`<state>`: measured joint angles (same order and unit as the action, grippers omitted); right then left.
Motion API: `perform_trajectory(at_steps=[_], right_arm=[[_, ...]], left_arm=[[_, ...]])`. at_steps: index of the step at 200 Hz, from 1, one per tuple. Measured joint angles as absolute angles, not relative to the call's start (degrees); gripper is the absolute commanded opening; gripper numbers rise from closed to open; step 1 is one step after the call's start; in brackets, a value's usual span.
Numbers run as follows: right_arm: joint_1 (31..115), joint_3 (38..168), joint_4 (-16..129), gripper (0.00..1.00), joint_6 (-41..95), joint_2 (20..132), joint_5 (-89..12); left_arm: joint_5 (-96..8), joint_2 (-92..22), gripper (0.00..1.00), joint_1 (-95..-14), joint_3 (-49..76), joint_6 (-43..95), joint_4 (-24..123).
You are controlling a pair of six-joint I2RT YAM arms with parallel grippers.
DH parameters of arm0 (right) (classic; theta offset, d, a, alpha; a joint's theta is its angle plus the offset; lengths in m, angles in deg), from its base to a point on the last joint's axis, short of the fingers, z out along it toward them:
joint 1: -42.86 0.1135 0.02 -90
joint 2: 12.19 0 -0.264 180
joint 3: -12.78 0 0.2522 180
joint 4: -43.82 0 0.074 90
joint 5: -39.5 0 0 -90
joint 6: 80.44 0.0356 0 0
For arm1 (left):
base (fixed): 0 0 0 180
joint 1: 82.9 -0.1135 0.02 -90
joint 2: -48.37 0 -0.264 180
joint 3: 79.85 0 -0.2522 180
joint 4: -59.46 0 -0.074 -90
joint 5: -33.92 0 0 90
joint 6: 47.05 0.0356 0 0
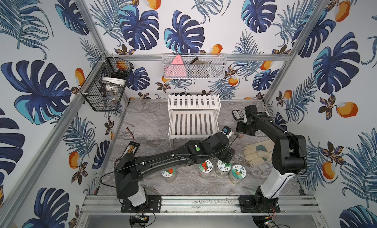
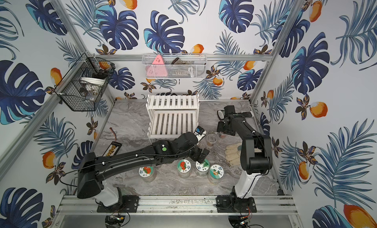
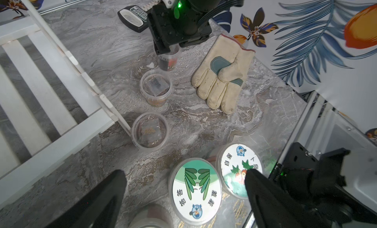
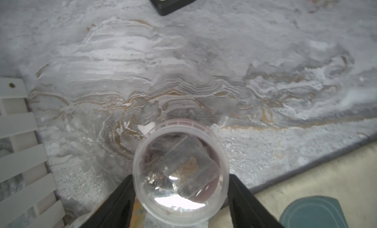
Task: Place the seed container on the shelf
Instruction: Pick up the seed jar at the center of the board.
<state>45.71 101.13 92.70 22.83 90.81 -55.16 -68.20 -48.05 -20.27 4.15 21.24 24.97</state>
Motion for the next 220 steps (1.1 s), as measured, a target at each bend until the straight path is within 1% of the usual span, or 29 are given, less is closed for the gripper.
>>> perform_trajectory(at_steps=[23,42,80,153,189,220], right_arm=[[45.32,99.77,92.76,0.72,27.34,89.28,-57.53],[45.27,99.66,92.76,0.79,29.65,88.65,-57.24],[43.98,100.32,93.61,0.85,27.93,88.76,-53.83],[42.39,101.78,94.05,0.83,16.06,91.93,-47.76],[42.37,102.11,94.05,0.80,13.41,93.18,-46.75],[42.37,102.22,94.05,0.84,13.37,93.79,-46.79]], left_arm=[[-71.06,-52.77,0.99,-19.70,0.44,20.49,25.04],[-72.24,-55.68,0.99,-19.51,-2.10,20.38,25.13],[-73.20,-58.43,0.99,-19.44,-4.76,20.36,25.13],[-73.16,-60.16,0.99,-19.44,-6.16,20.76,25.56],[-73.14,-60.23,0.99,-19.44,-6.16,21.30,25.56],[-72.92,-60.23,0.99,-19.44,-6.16,21.70,25.56]])
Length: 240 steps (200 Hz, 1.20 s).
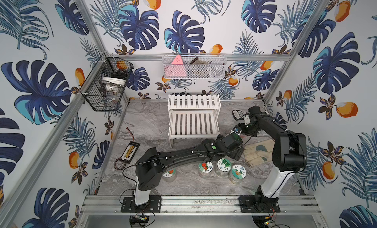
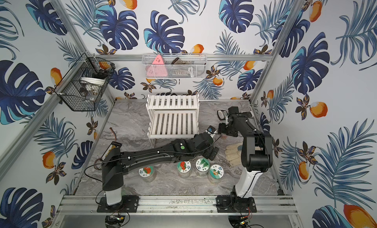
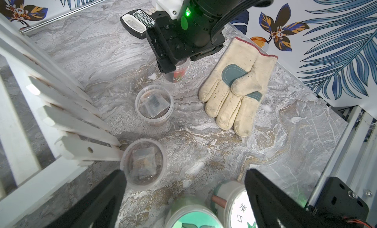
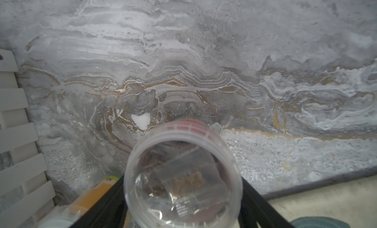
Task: Place the seed container on the shelf
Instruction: Pick up the seed jar at the center of the board.
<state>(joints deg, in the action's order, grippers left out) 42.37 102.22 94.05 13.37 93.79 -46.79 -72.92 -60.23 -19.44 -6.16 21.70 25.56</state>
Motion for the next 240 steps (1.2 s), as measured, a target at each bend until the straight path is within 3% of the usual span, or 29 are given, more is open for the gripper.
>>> perform_trajectory(at_steps=[150,240], right_arm=[[42.37,103.36,93.48,0.77,13.41,94.31,-46.82],[42.39,104.67,97.00,0.77,16.63,86.01,-47.08]], left_arm=[[-72.74,-59.99,0.99,-19.44,-6.14,21.89,25.56],[-73.86,-56.29,0.99,-19.70,-4.04,22.02,25.56]])
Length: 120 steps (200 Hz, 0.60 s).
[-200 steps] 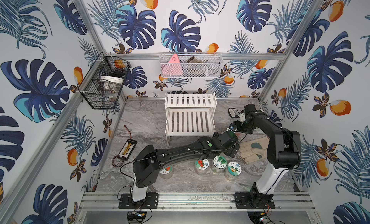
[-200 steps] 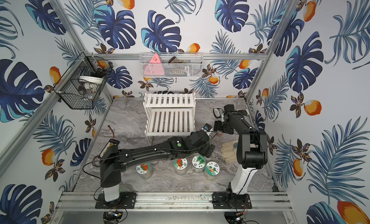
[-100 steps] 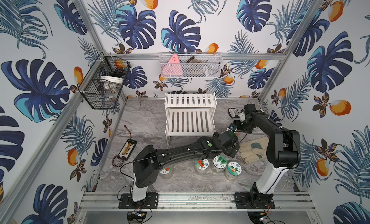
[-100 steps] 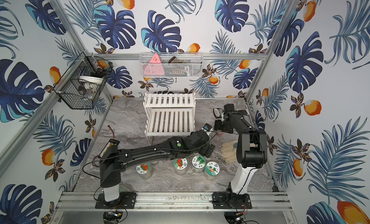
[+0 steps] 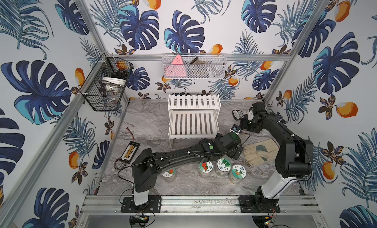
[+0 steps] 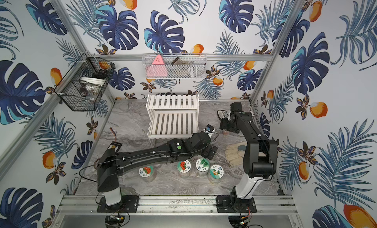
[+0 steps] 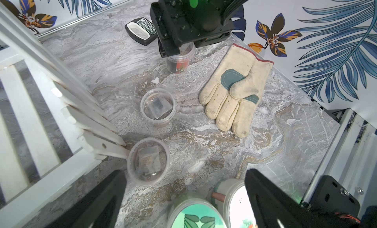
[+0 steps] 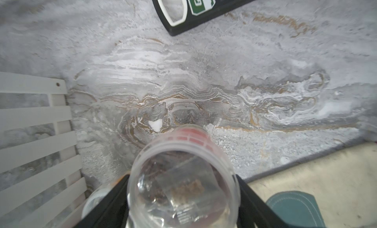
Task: Place the seed container on the shelf
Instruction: Pick up the seed jar at the center of the board, then place the seed jar on the shelf.
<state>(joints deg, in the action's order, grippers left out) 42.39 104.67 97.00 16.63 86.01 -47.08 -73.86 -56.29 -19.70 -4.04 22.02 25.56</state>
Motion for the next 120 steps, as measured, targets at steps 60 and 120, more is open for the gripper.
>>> perform_trajectory(at_steps=[60,120], right_arm=[[44.18,111.38,105.11,0.77,17.72,79.45,-41.88],[53.45,120.69,113.72,0.77,17.72,77.98,-40.65]], left_arm=[[-73.88,-50.06,0.99,-23.83,-0.20,21.59,26.87],[-73.27,-43.92,0.99,-28.44,2.62,20.12,26.87]])
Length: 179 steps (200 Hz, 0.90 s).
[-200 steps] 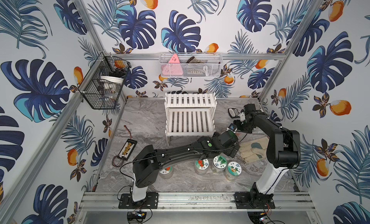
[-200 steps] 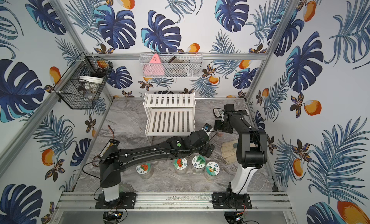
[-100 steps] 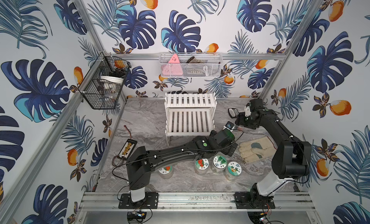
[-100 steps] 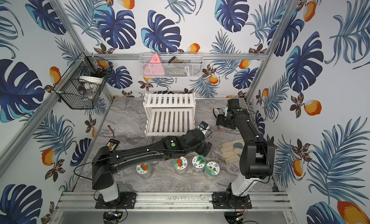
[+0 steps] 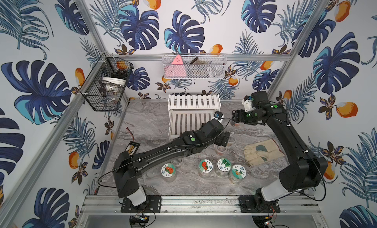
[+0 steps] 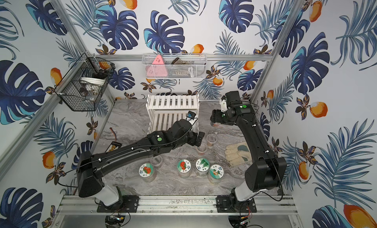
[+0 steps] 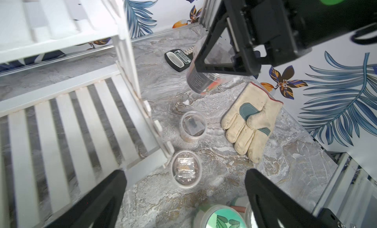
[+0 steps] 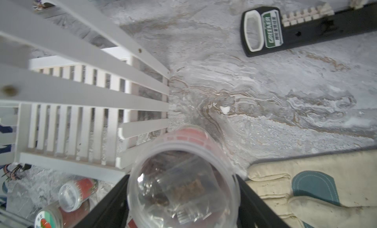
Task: Place the seed container on the shelf
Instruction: Place the seed jar on the shelf.
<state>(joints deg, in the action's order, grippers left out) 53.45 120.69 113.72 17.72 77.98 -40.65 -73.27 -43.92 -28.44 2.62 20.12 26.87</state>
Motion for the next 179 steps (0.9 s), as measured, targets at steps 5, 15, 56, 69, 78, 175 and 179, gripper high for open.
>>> perform_trajectory(at_steps=[5,15,56,69,78,175,179], right_arm=[[54.26,121.96,114.49,0.77,17.74,78.20,-40.80],[55.92,124.41,115.69,0.77,17.94,78.66,-40.91],[61.08,133.78,120.32,0.77,18.86,80.50,-42.47],[62.72,136.97,121.53,0.77,18.97,81.53,-42.53],[63.66,138.98,122.12,0.77,18.99,82.36,-42.84],[70.19,162.57,129.59,0.77,19.60,94.09,-46.07],[70.28,163.18,129.77,0.77,19.60,94.44,-46.18]], left_arm=[[-73.29,-43.18,0.99,-29.04,3.17,19.97,26.85],[-73.25,-41.89,0.99,-30.17,4.11,19.40,26.76],[-73.16,-34.92,0.99,-35.94,9.18,17.41,26.76],[-73.05,-33.17,0.99,-37.52,10.32,17.41,26.79],[-72.37,-32.34,0.99,-38.52,10.80,17.41,26.79],[-68.00,-31.99,0.99,-40.53,9.38,17.61,26.57],[-68.02,-31.99,0.99,-40.55,9.38,17.61,26.57]])
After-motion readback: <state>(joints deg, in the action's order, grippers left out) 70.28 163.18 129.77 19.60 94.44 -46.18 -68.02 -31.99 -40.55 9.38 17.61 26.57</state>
